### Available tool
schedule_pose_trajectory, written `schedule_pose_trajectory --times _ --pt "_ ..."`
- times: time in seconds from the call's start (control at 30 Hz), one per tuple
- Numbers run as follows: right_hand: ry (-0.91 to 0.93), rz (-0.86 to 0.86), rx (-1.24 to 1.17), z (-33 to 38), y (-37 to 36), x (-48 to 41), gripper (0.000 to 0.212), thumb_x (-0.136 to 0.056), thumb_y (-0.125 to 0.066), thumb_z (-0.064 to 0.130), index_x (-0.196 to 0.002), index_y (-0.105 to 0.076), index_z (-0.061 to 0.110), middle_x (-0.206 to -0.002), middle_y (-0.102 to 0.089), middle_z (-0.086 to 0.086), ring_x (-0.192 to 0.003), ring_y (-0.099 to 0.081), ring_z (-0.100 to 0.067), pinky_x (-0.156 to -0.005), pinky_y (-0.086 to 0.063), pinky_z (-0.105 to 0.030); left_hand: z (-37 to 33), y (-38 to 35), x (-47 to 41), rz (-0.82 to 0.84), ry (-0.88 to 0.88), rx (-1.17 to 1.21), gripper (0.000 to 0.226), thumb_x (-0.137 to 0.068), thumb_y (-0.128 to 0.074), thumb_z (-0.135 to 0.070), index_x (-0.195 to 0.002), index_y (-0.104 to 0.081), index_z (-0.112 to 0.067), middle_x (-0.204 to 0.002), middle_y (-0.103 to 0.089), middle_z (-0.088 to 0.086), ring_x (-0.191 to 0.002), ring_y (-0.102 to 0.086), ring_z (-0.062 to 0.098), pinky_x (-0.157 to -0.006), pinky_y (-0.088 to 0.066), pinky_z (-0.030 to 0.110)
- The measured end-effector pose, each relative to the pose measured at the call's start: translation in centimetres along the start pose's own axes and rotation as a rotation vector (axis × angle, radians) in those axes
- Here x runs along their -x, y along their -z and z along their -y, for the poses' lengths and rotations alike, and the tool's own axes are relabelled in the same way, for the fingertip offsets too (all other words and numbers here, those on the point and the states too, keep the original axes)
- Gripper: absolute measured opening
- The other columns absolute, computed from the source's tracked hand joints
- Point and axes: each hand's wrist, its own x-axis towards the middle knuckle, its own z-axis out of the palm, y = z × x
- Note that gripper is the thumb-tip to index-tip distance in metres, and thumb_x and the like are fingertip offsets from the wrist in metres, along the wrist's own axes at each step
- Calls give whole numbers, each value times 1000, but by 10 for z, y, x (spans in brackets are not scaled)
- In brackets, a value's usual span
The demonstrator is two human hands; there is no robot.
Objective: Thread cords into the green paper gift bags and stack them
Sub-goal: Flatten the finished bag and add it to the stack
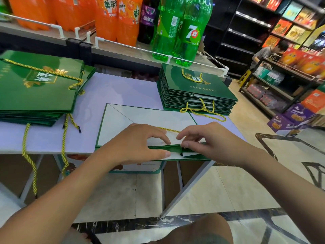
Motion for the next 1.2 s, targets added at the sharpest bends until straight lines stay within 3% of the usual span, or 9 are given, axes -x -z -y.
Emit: schedule_pose_trajectory --times 0.1,0.17,0.23,0.33,0.47,0.67,0.77,0.93,1.2 --pt "43 -62 137 4 -2 8 23 -100 -57 45 -118 -70 41 -102 -70 22 -96 -58 -2 -81 -52 -30 0 1 0 -10 10 19 32 -80 -67 -71 -109 -68 -58 -139 -55 -35 -127 -49 -8 -111 -39 29" --pt "36 -213 140 10 -6 17 23 -97 -56 49 -112 -72 41 -106 -59 22 -94 -57 -5 -75 -48 -27 -1 2 0 -23 15 58 26 -84 -68 -66 -108 -70 -56 -136 -58 -34 -125 -52 -8 -111 -40 29" --pt "-25 -432 -9 20 -16 27 13 -94 -62 42 -93 -73 36 -87 -56 16 -80 -58 -9 -64 -44 -26 0 1 0 -27 13 78 24 -86 -67 -64 -108 -70 -54 -135 -59 -33 -125 -53 -9 -112 -41 30" --pt "-199 -590 -173 31 -46 41 22 -92 -66 35 -72 -70 28 -56 -53 10 -55 -49 -9 -55 -34 -27 1 0 0 -24 22 79 20 -88 -66 -63 -107 -69 -57 -135 -59 -35 -126 -52 -9 -112 -41 29" --pt "-469 -639 -381 39 -80 43 10 -95 -69 33 -87 -76 35 -55 -65 9 -53 -62 -10 -61 -51 -33 1 -1 -2 -25 16 77 20 -89 -65 -62 -107 -70 -55 -132 -60 -36 -126 -51 -10 -108 -39 23" --pt "-570 -710 -749 51 -98 28 12 -99 -66 32 -103 -76 27 -52 -65 -4 -39 -57 -15 -51 -46 -25 4 -3 -2 -27 -4 54 20 -87 -67 -62 -107 -68 -58 -127 -59 -42 -123 -50 -17 -99 -38 14" --pt "-584 -719 -828 53 -99 21 12 -101 -65 27 -98 -76 23 -50 -62 -5 -37 -53 -15 -45 -43 -21 4 -3 -3 -23 -1 40 21 -89 -66 -62 -109 -68 -58 -131 -58 -39 -125 -51 -13 -104 -40 22" --pt "-610 -684 -838 50 -101 22 20 -100 -65 25 -82 -71 18 -50 -63 -8 -37 -52 -18 -45 -41 -22 5 -4 -3 -27 -1 50 18 -89 -67 -60 -107 -70 -57 -131 -59 -38 -126 -49 -15 -103 -38 17" --pt "-619 -609 -857 50 -91 26 19 -91 -62 15 -77 -74 11 -52 -64 -8 -38 -52 -19 -46 -43 -22 6 -4 -4 -27 -9 43 21 -89 -64 -65 -108 -68 -59 -132 -58 -38 -128 -48 -15 -107 -39 24"
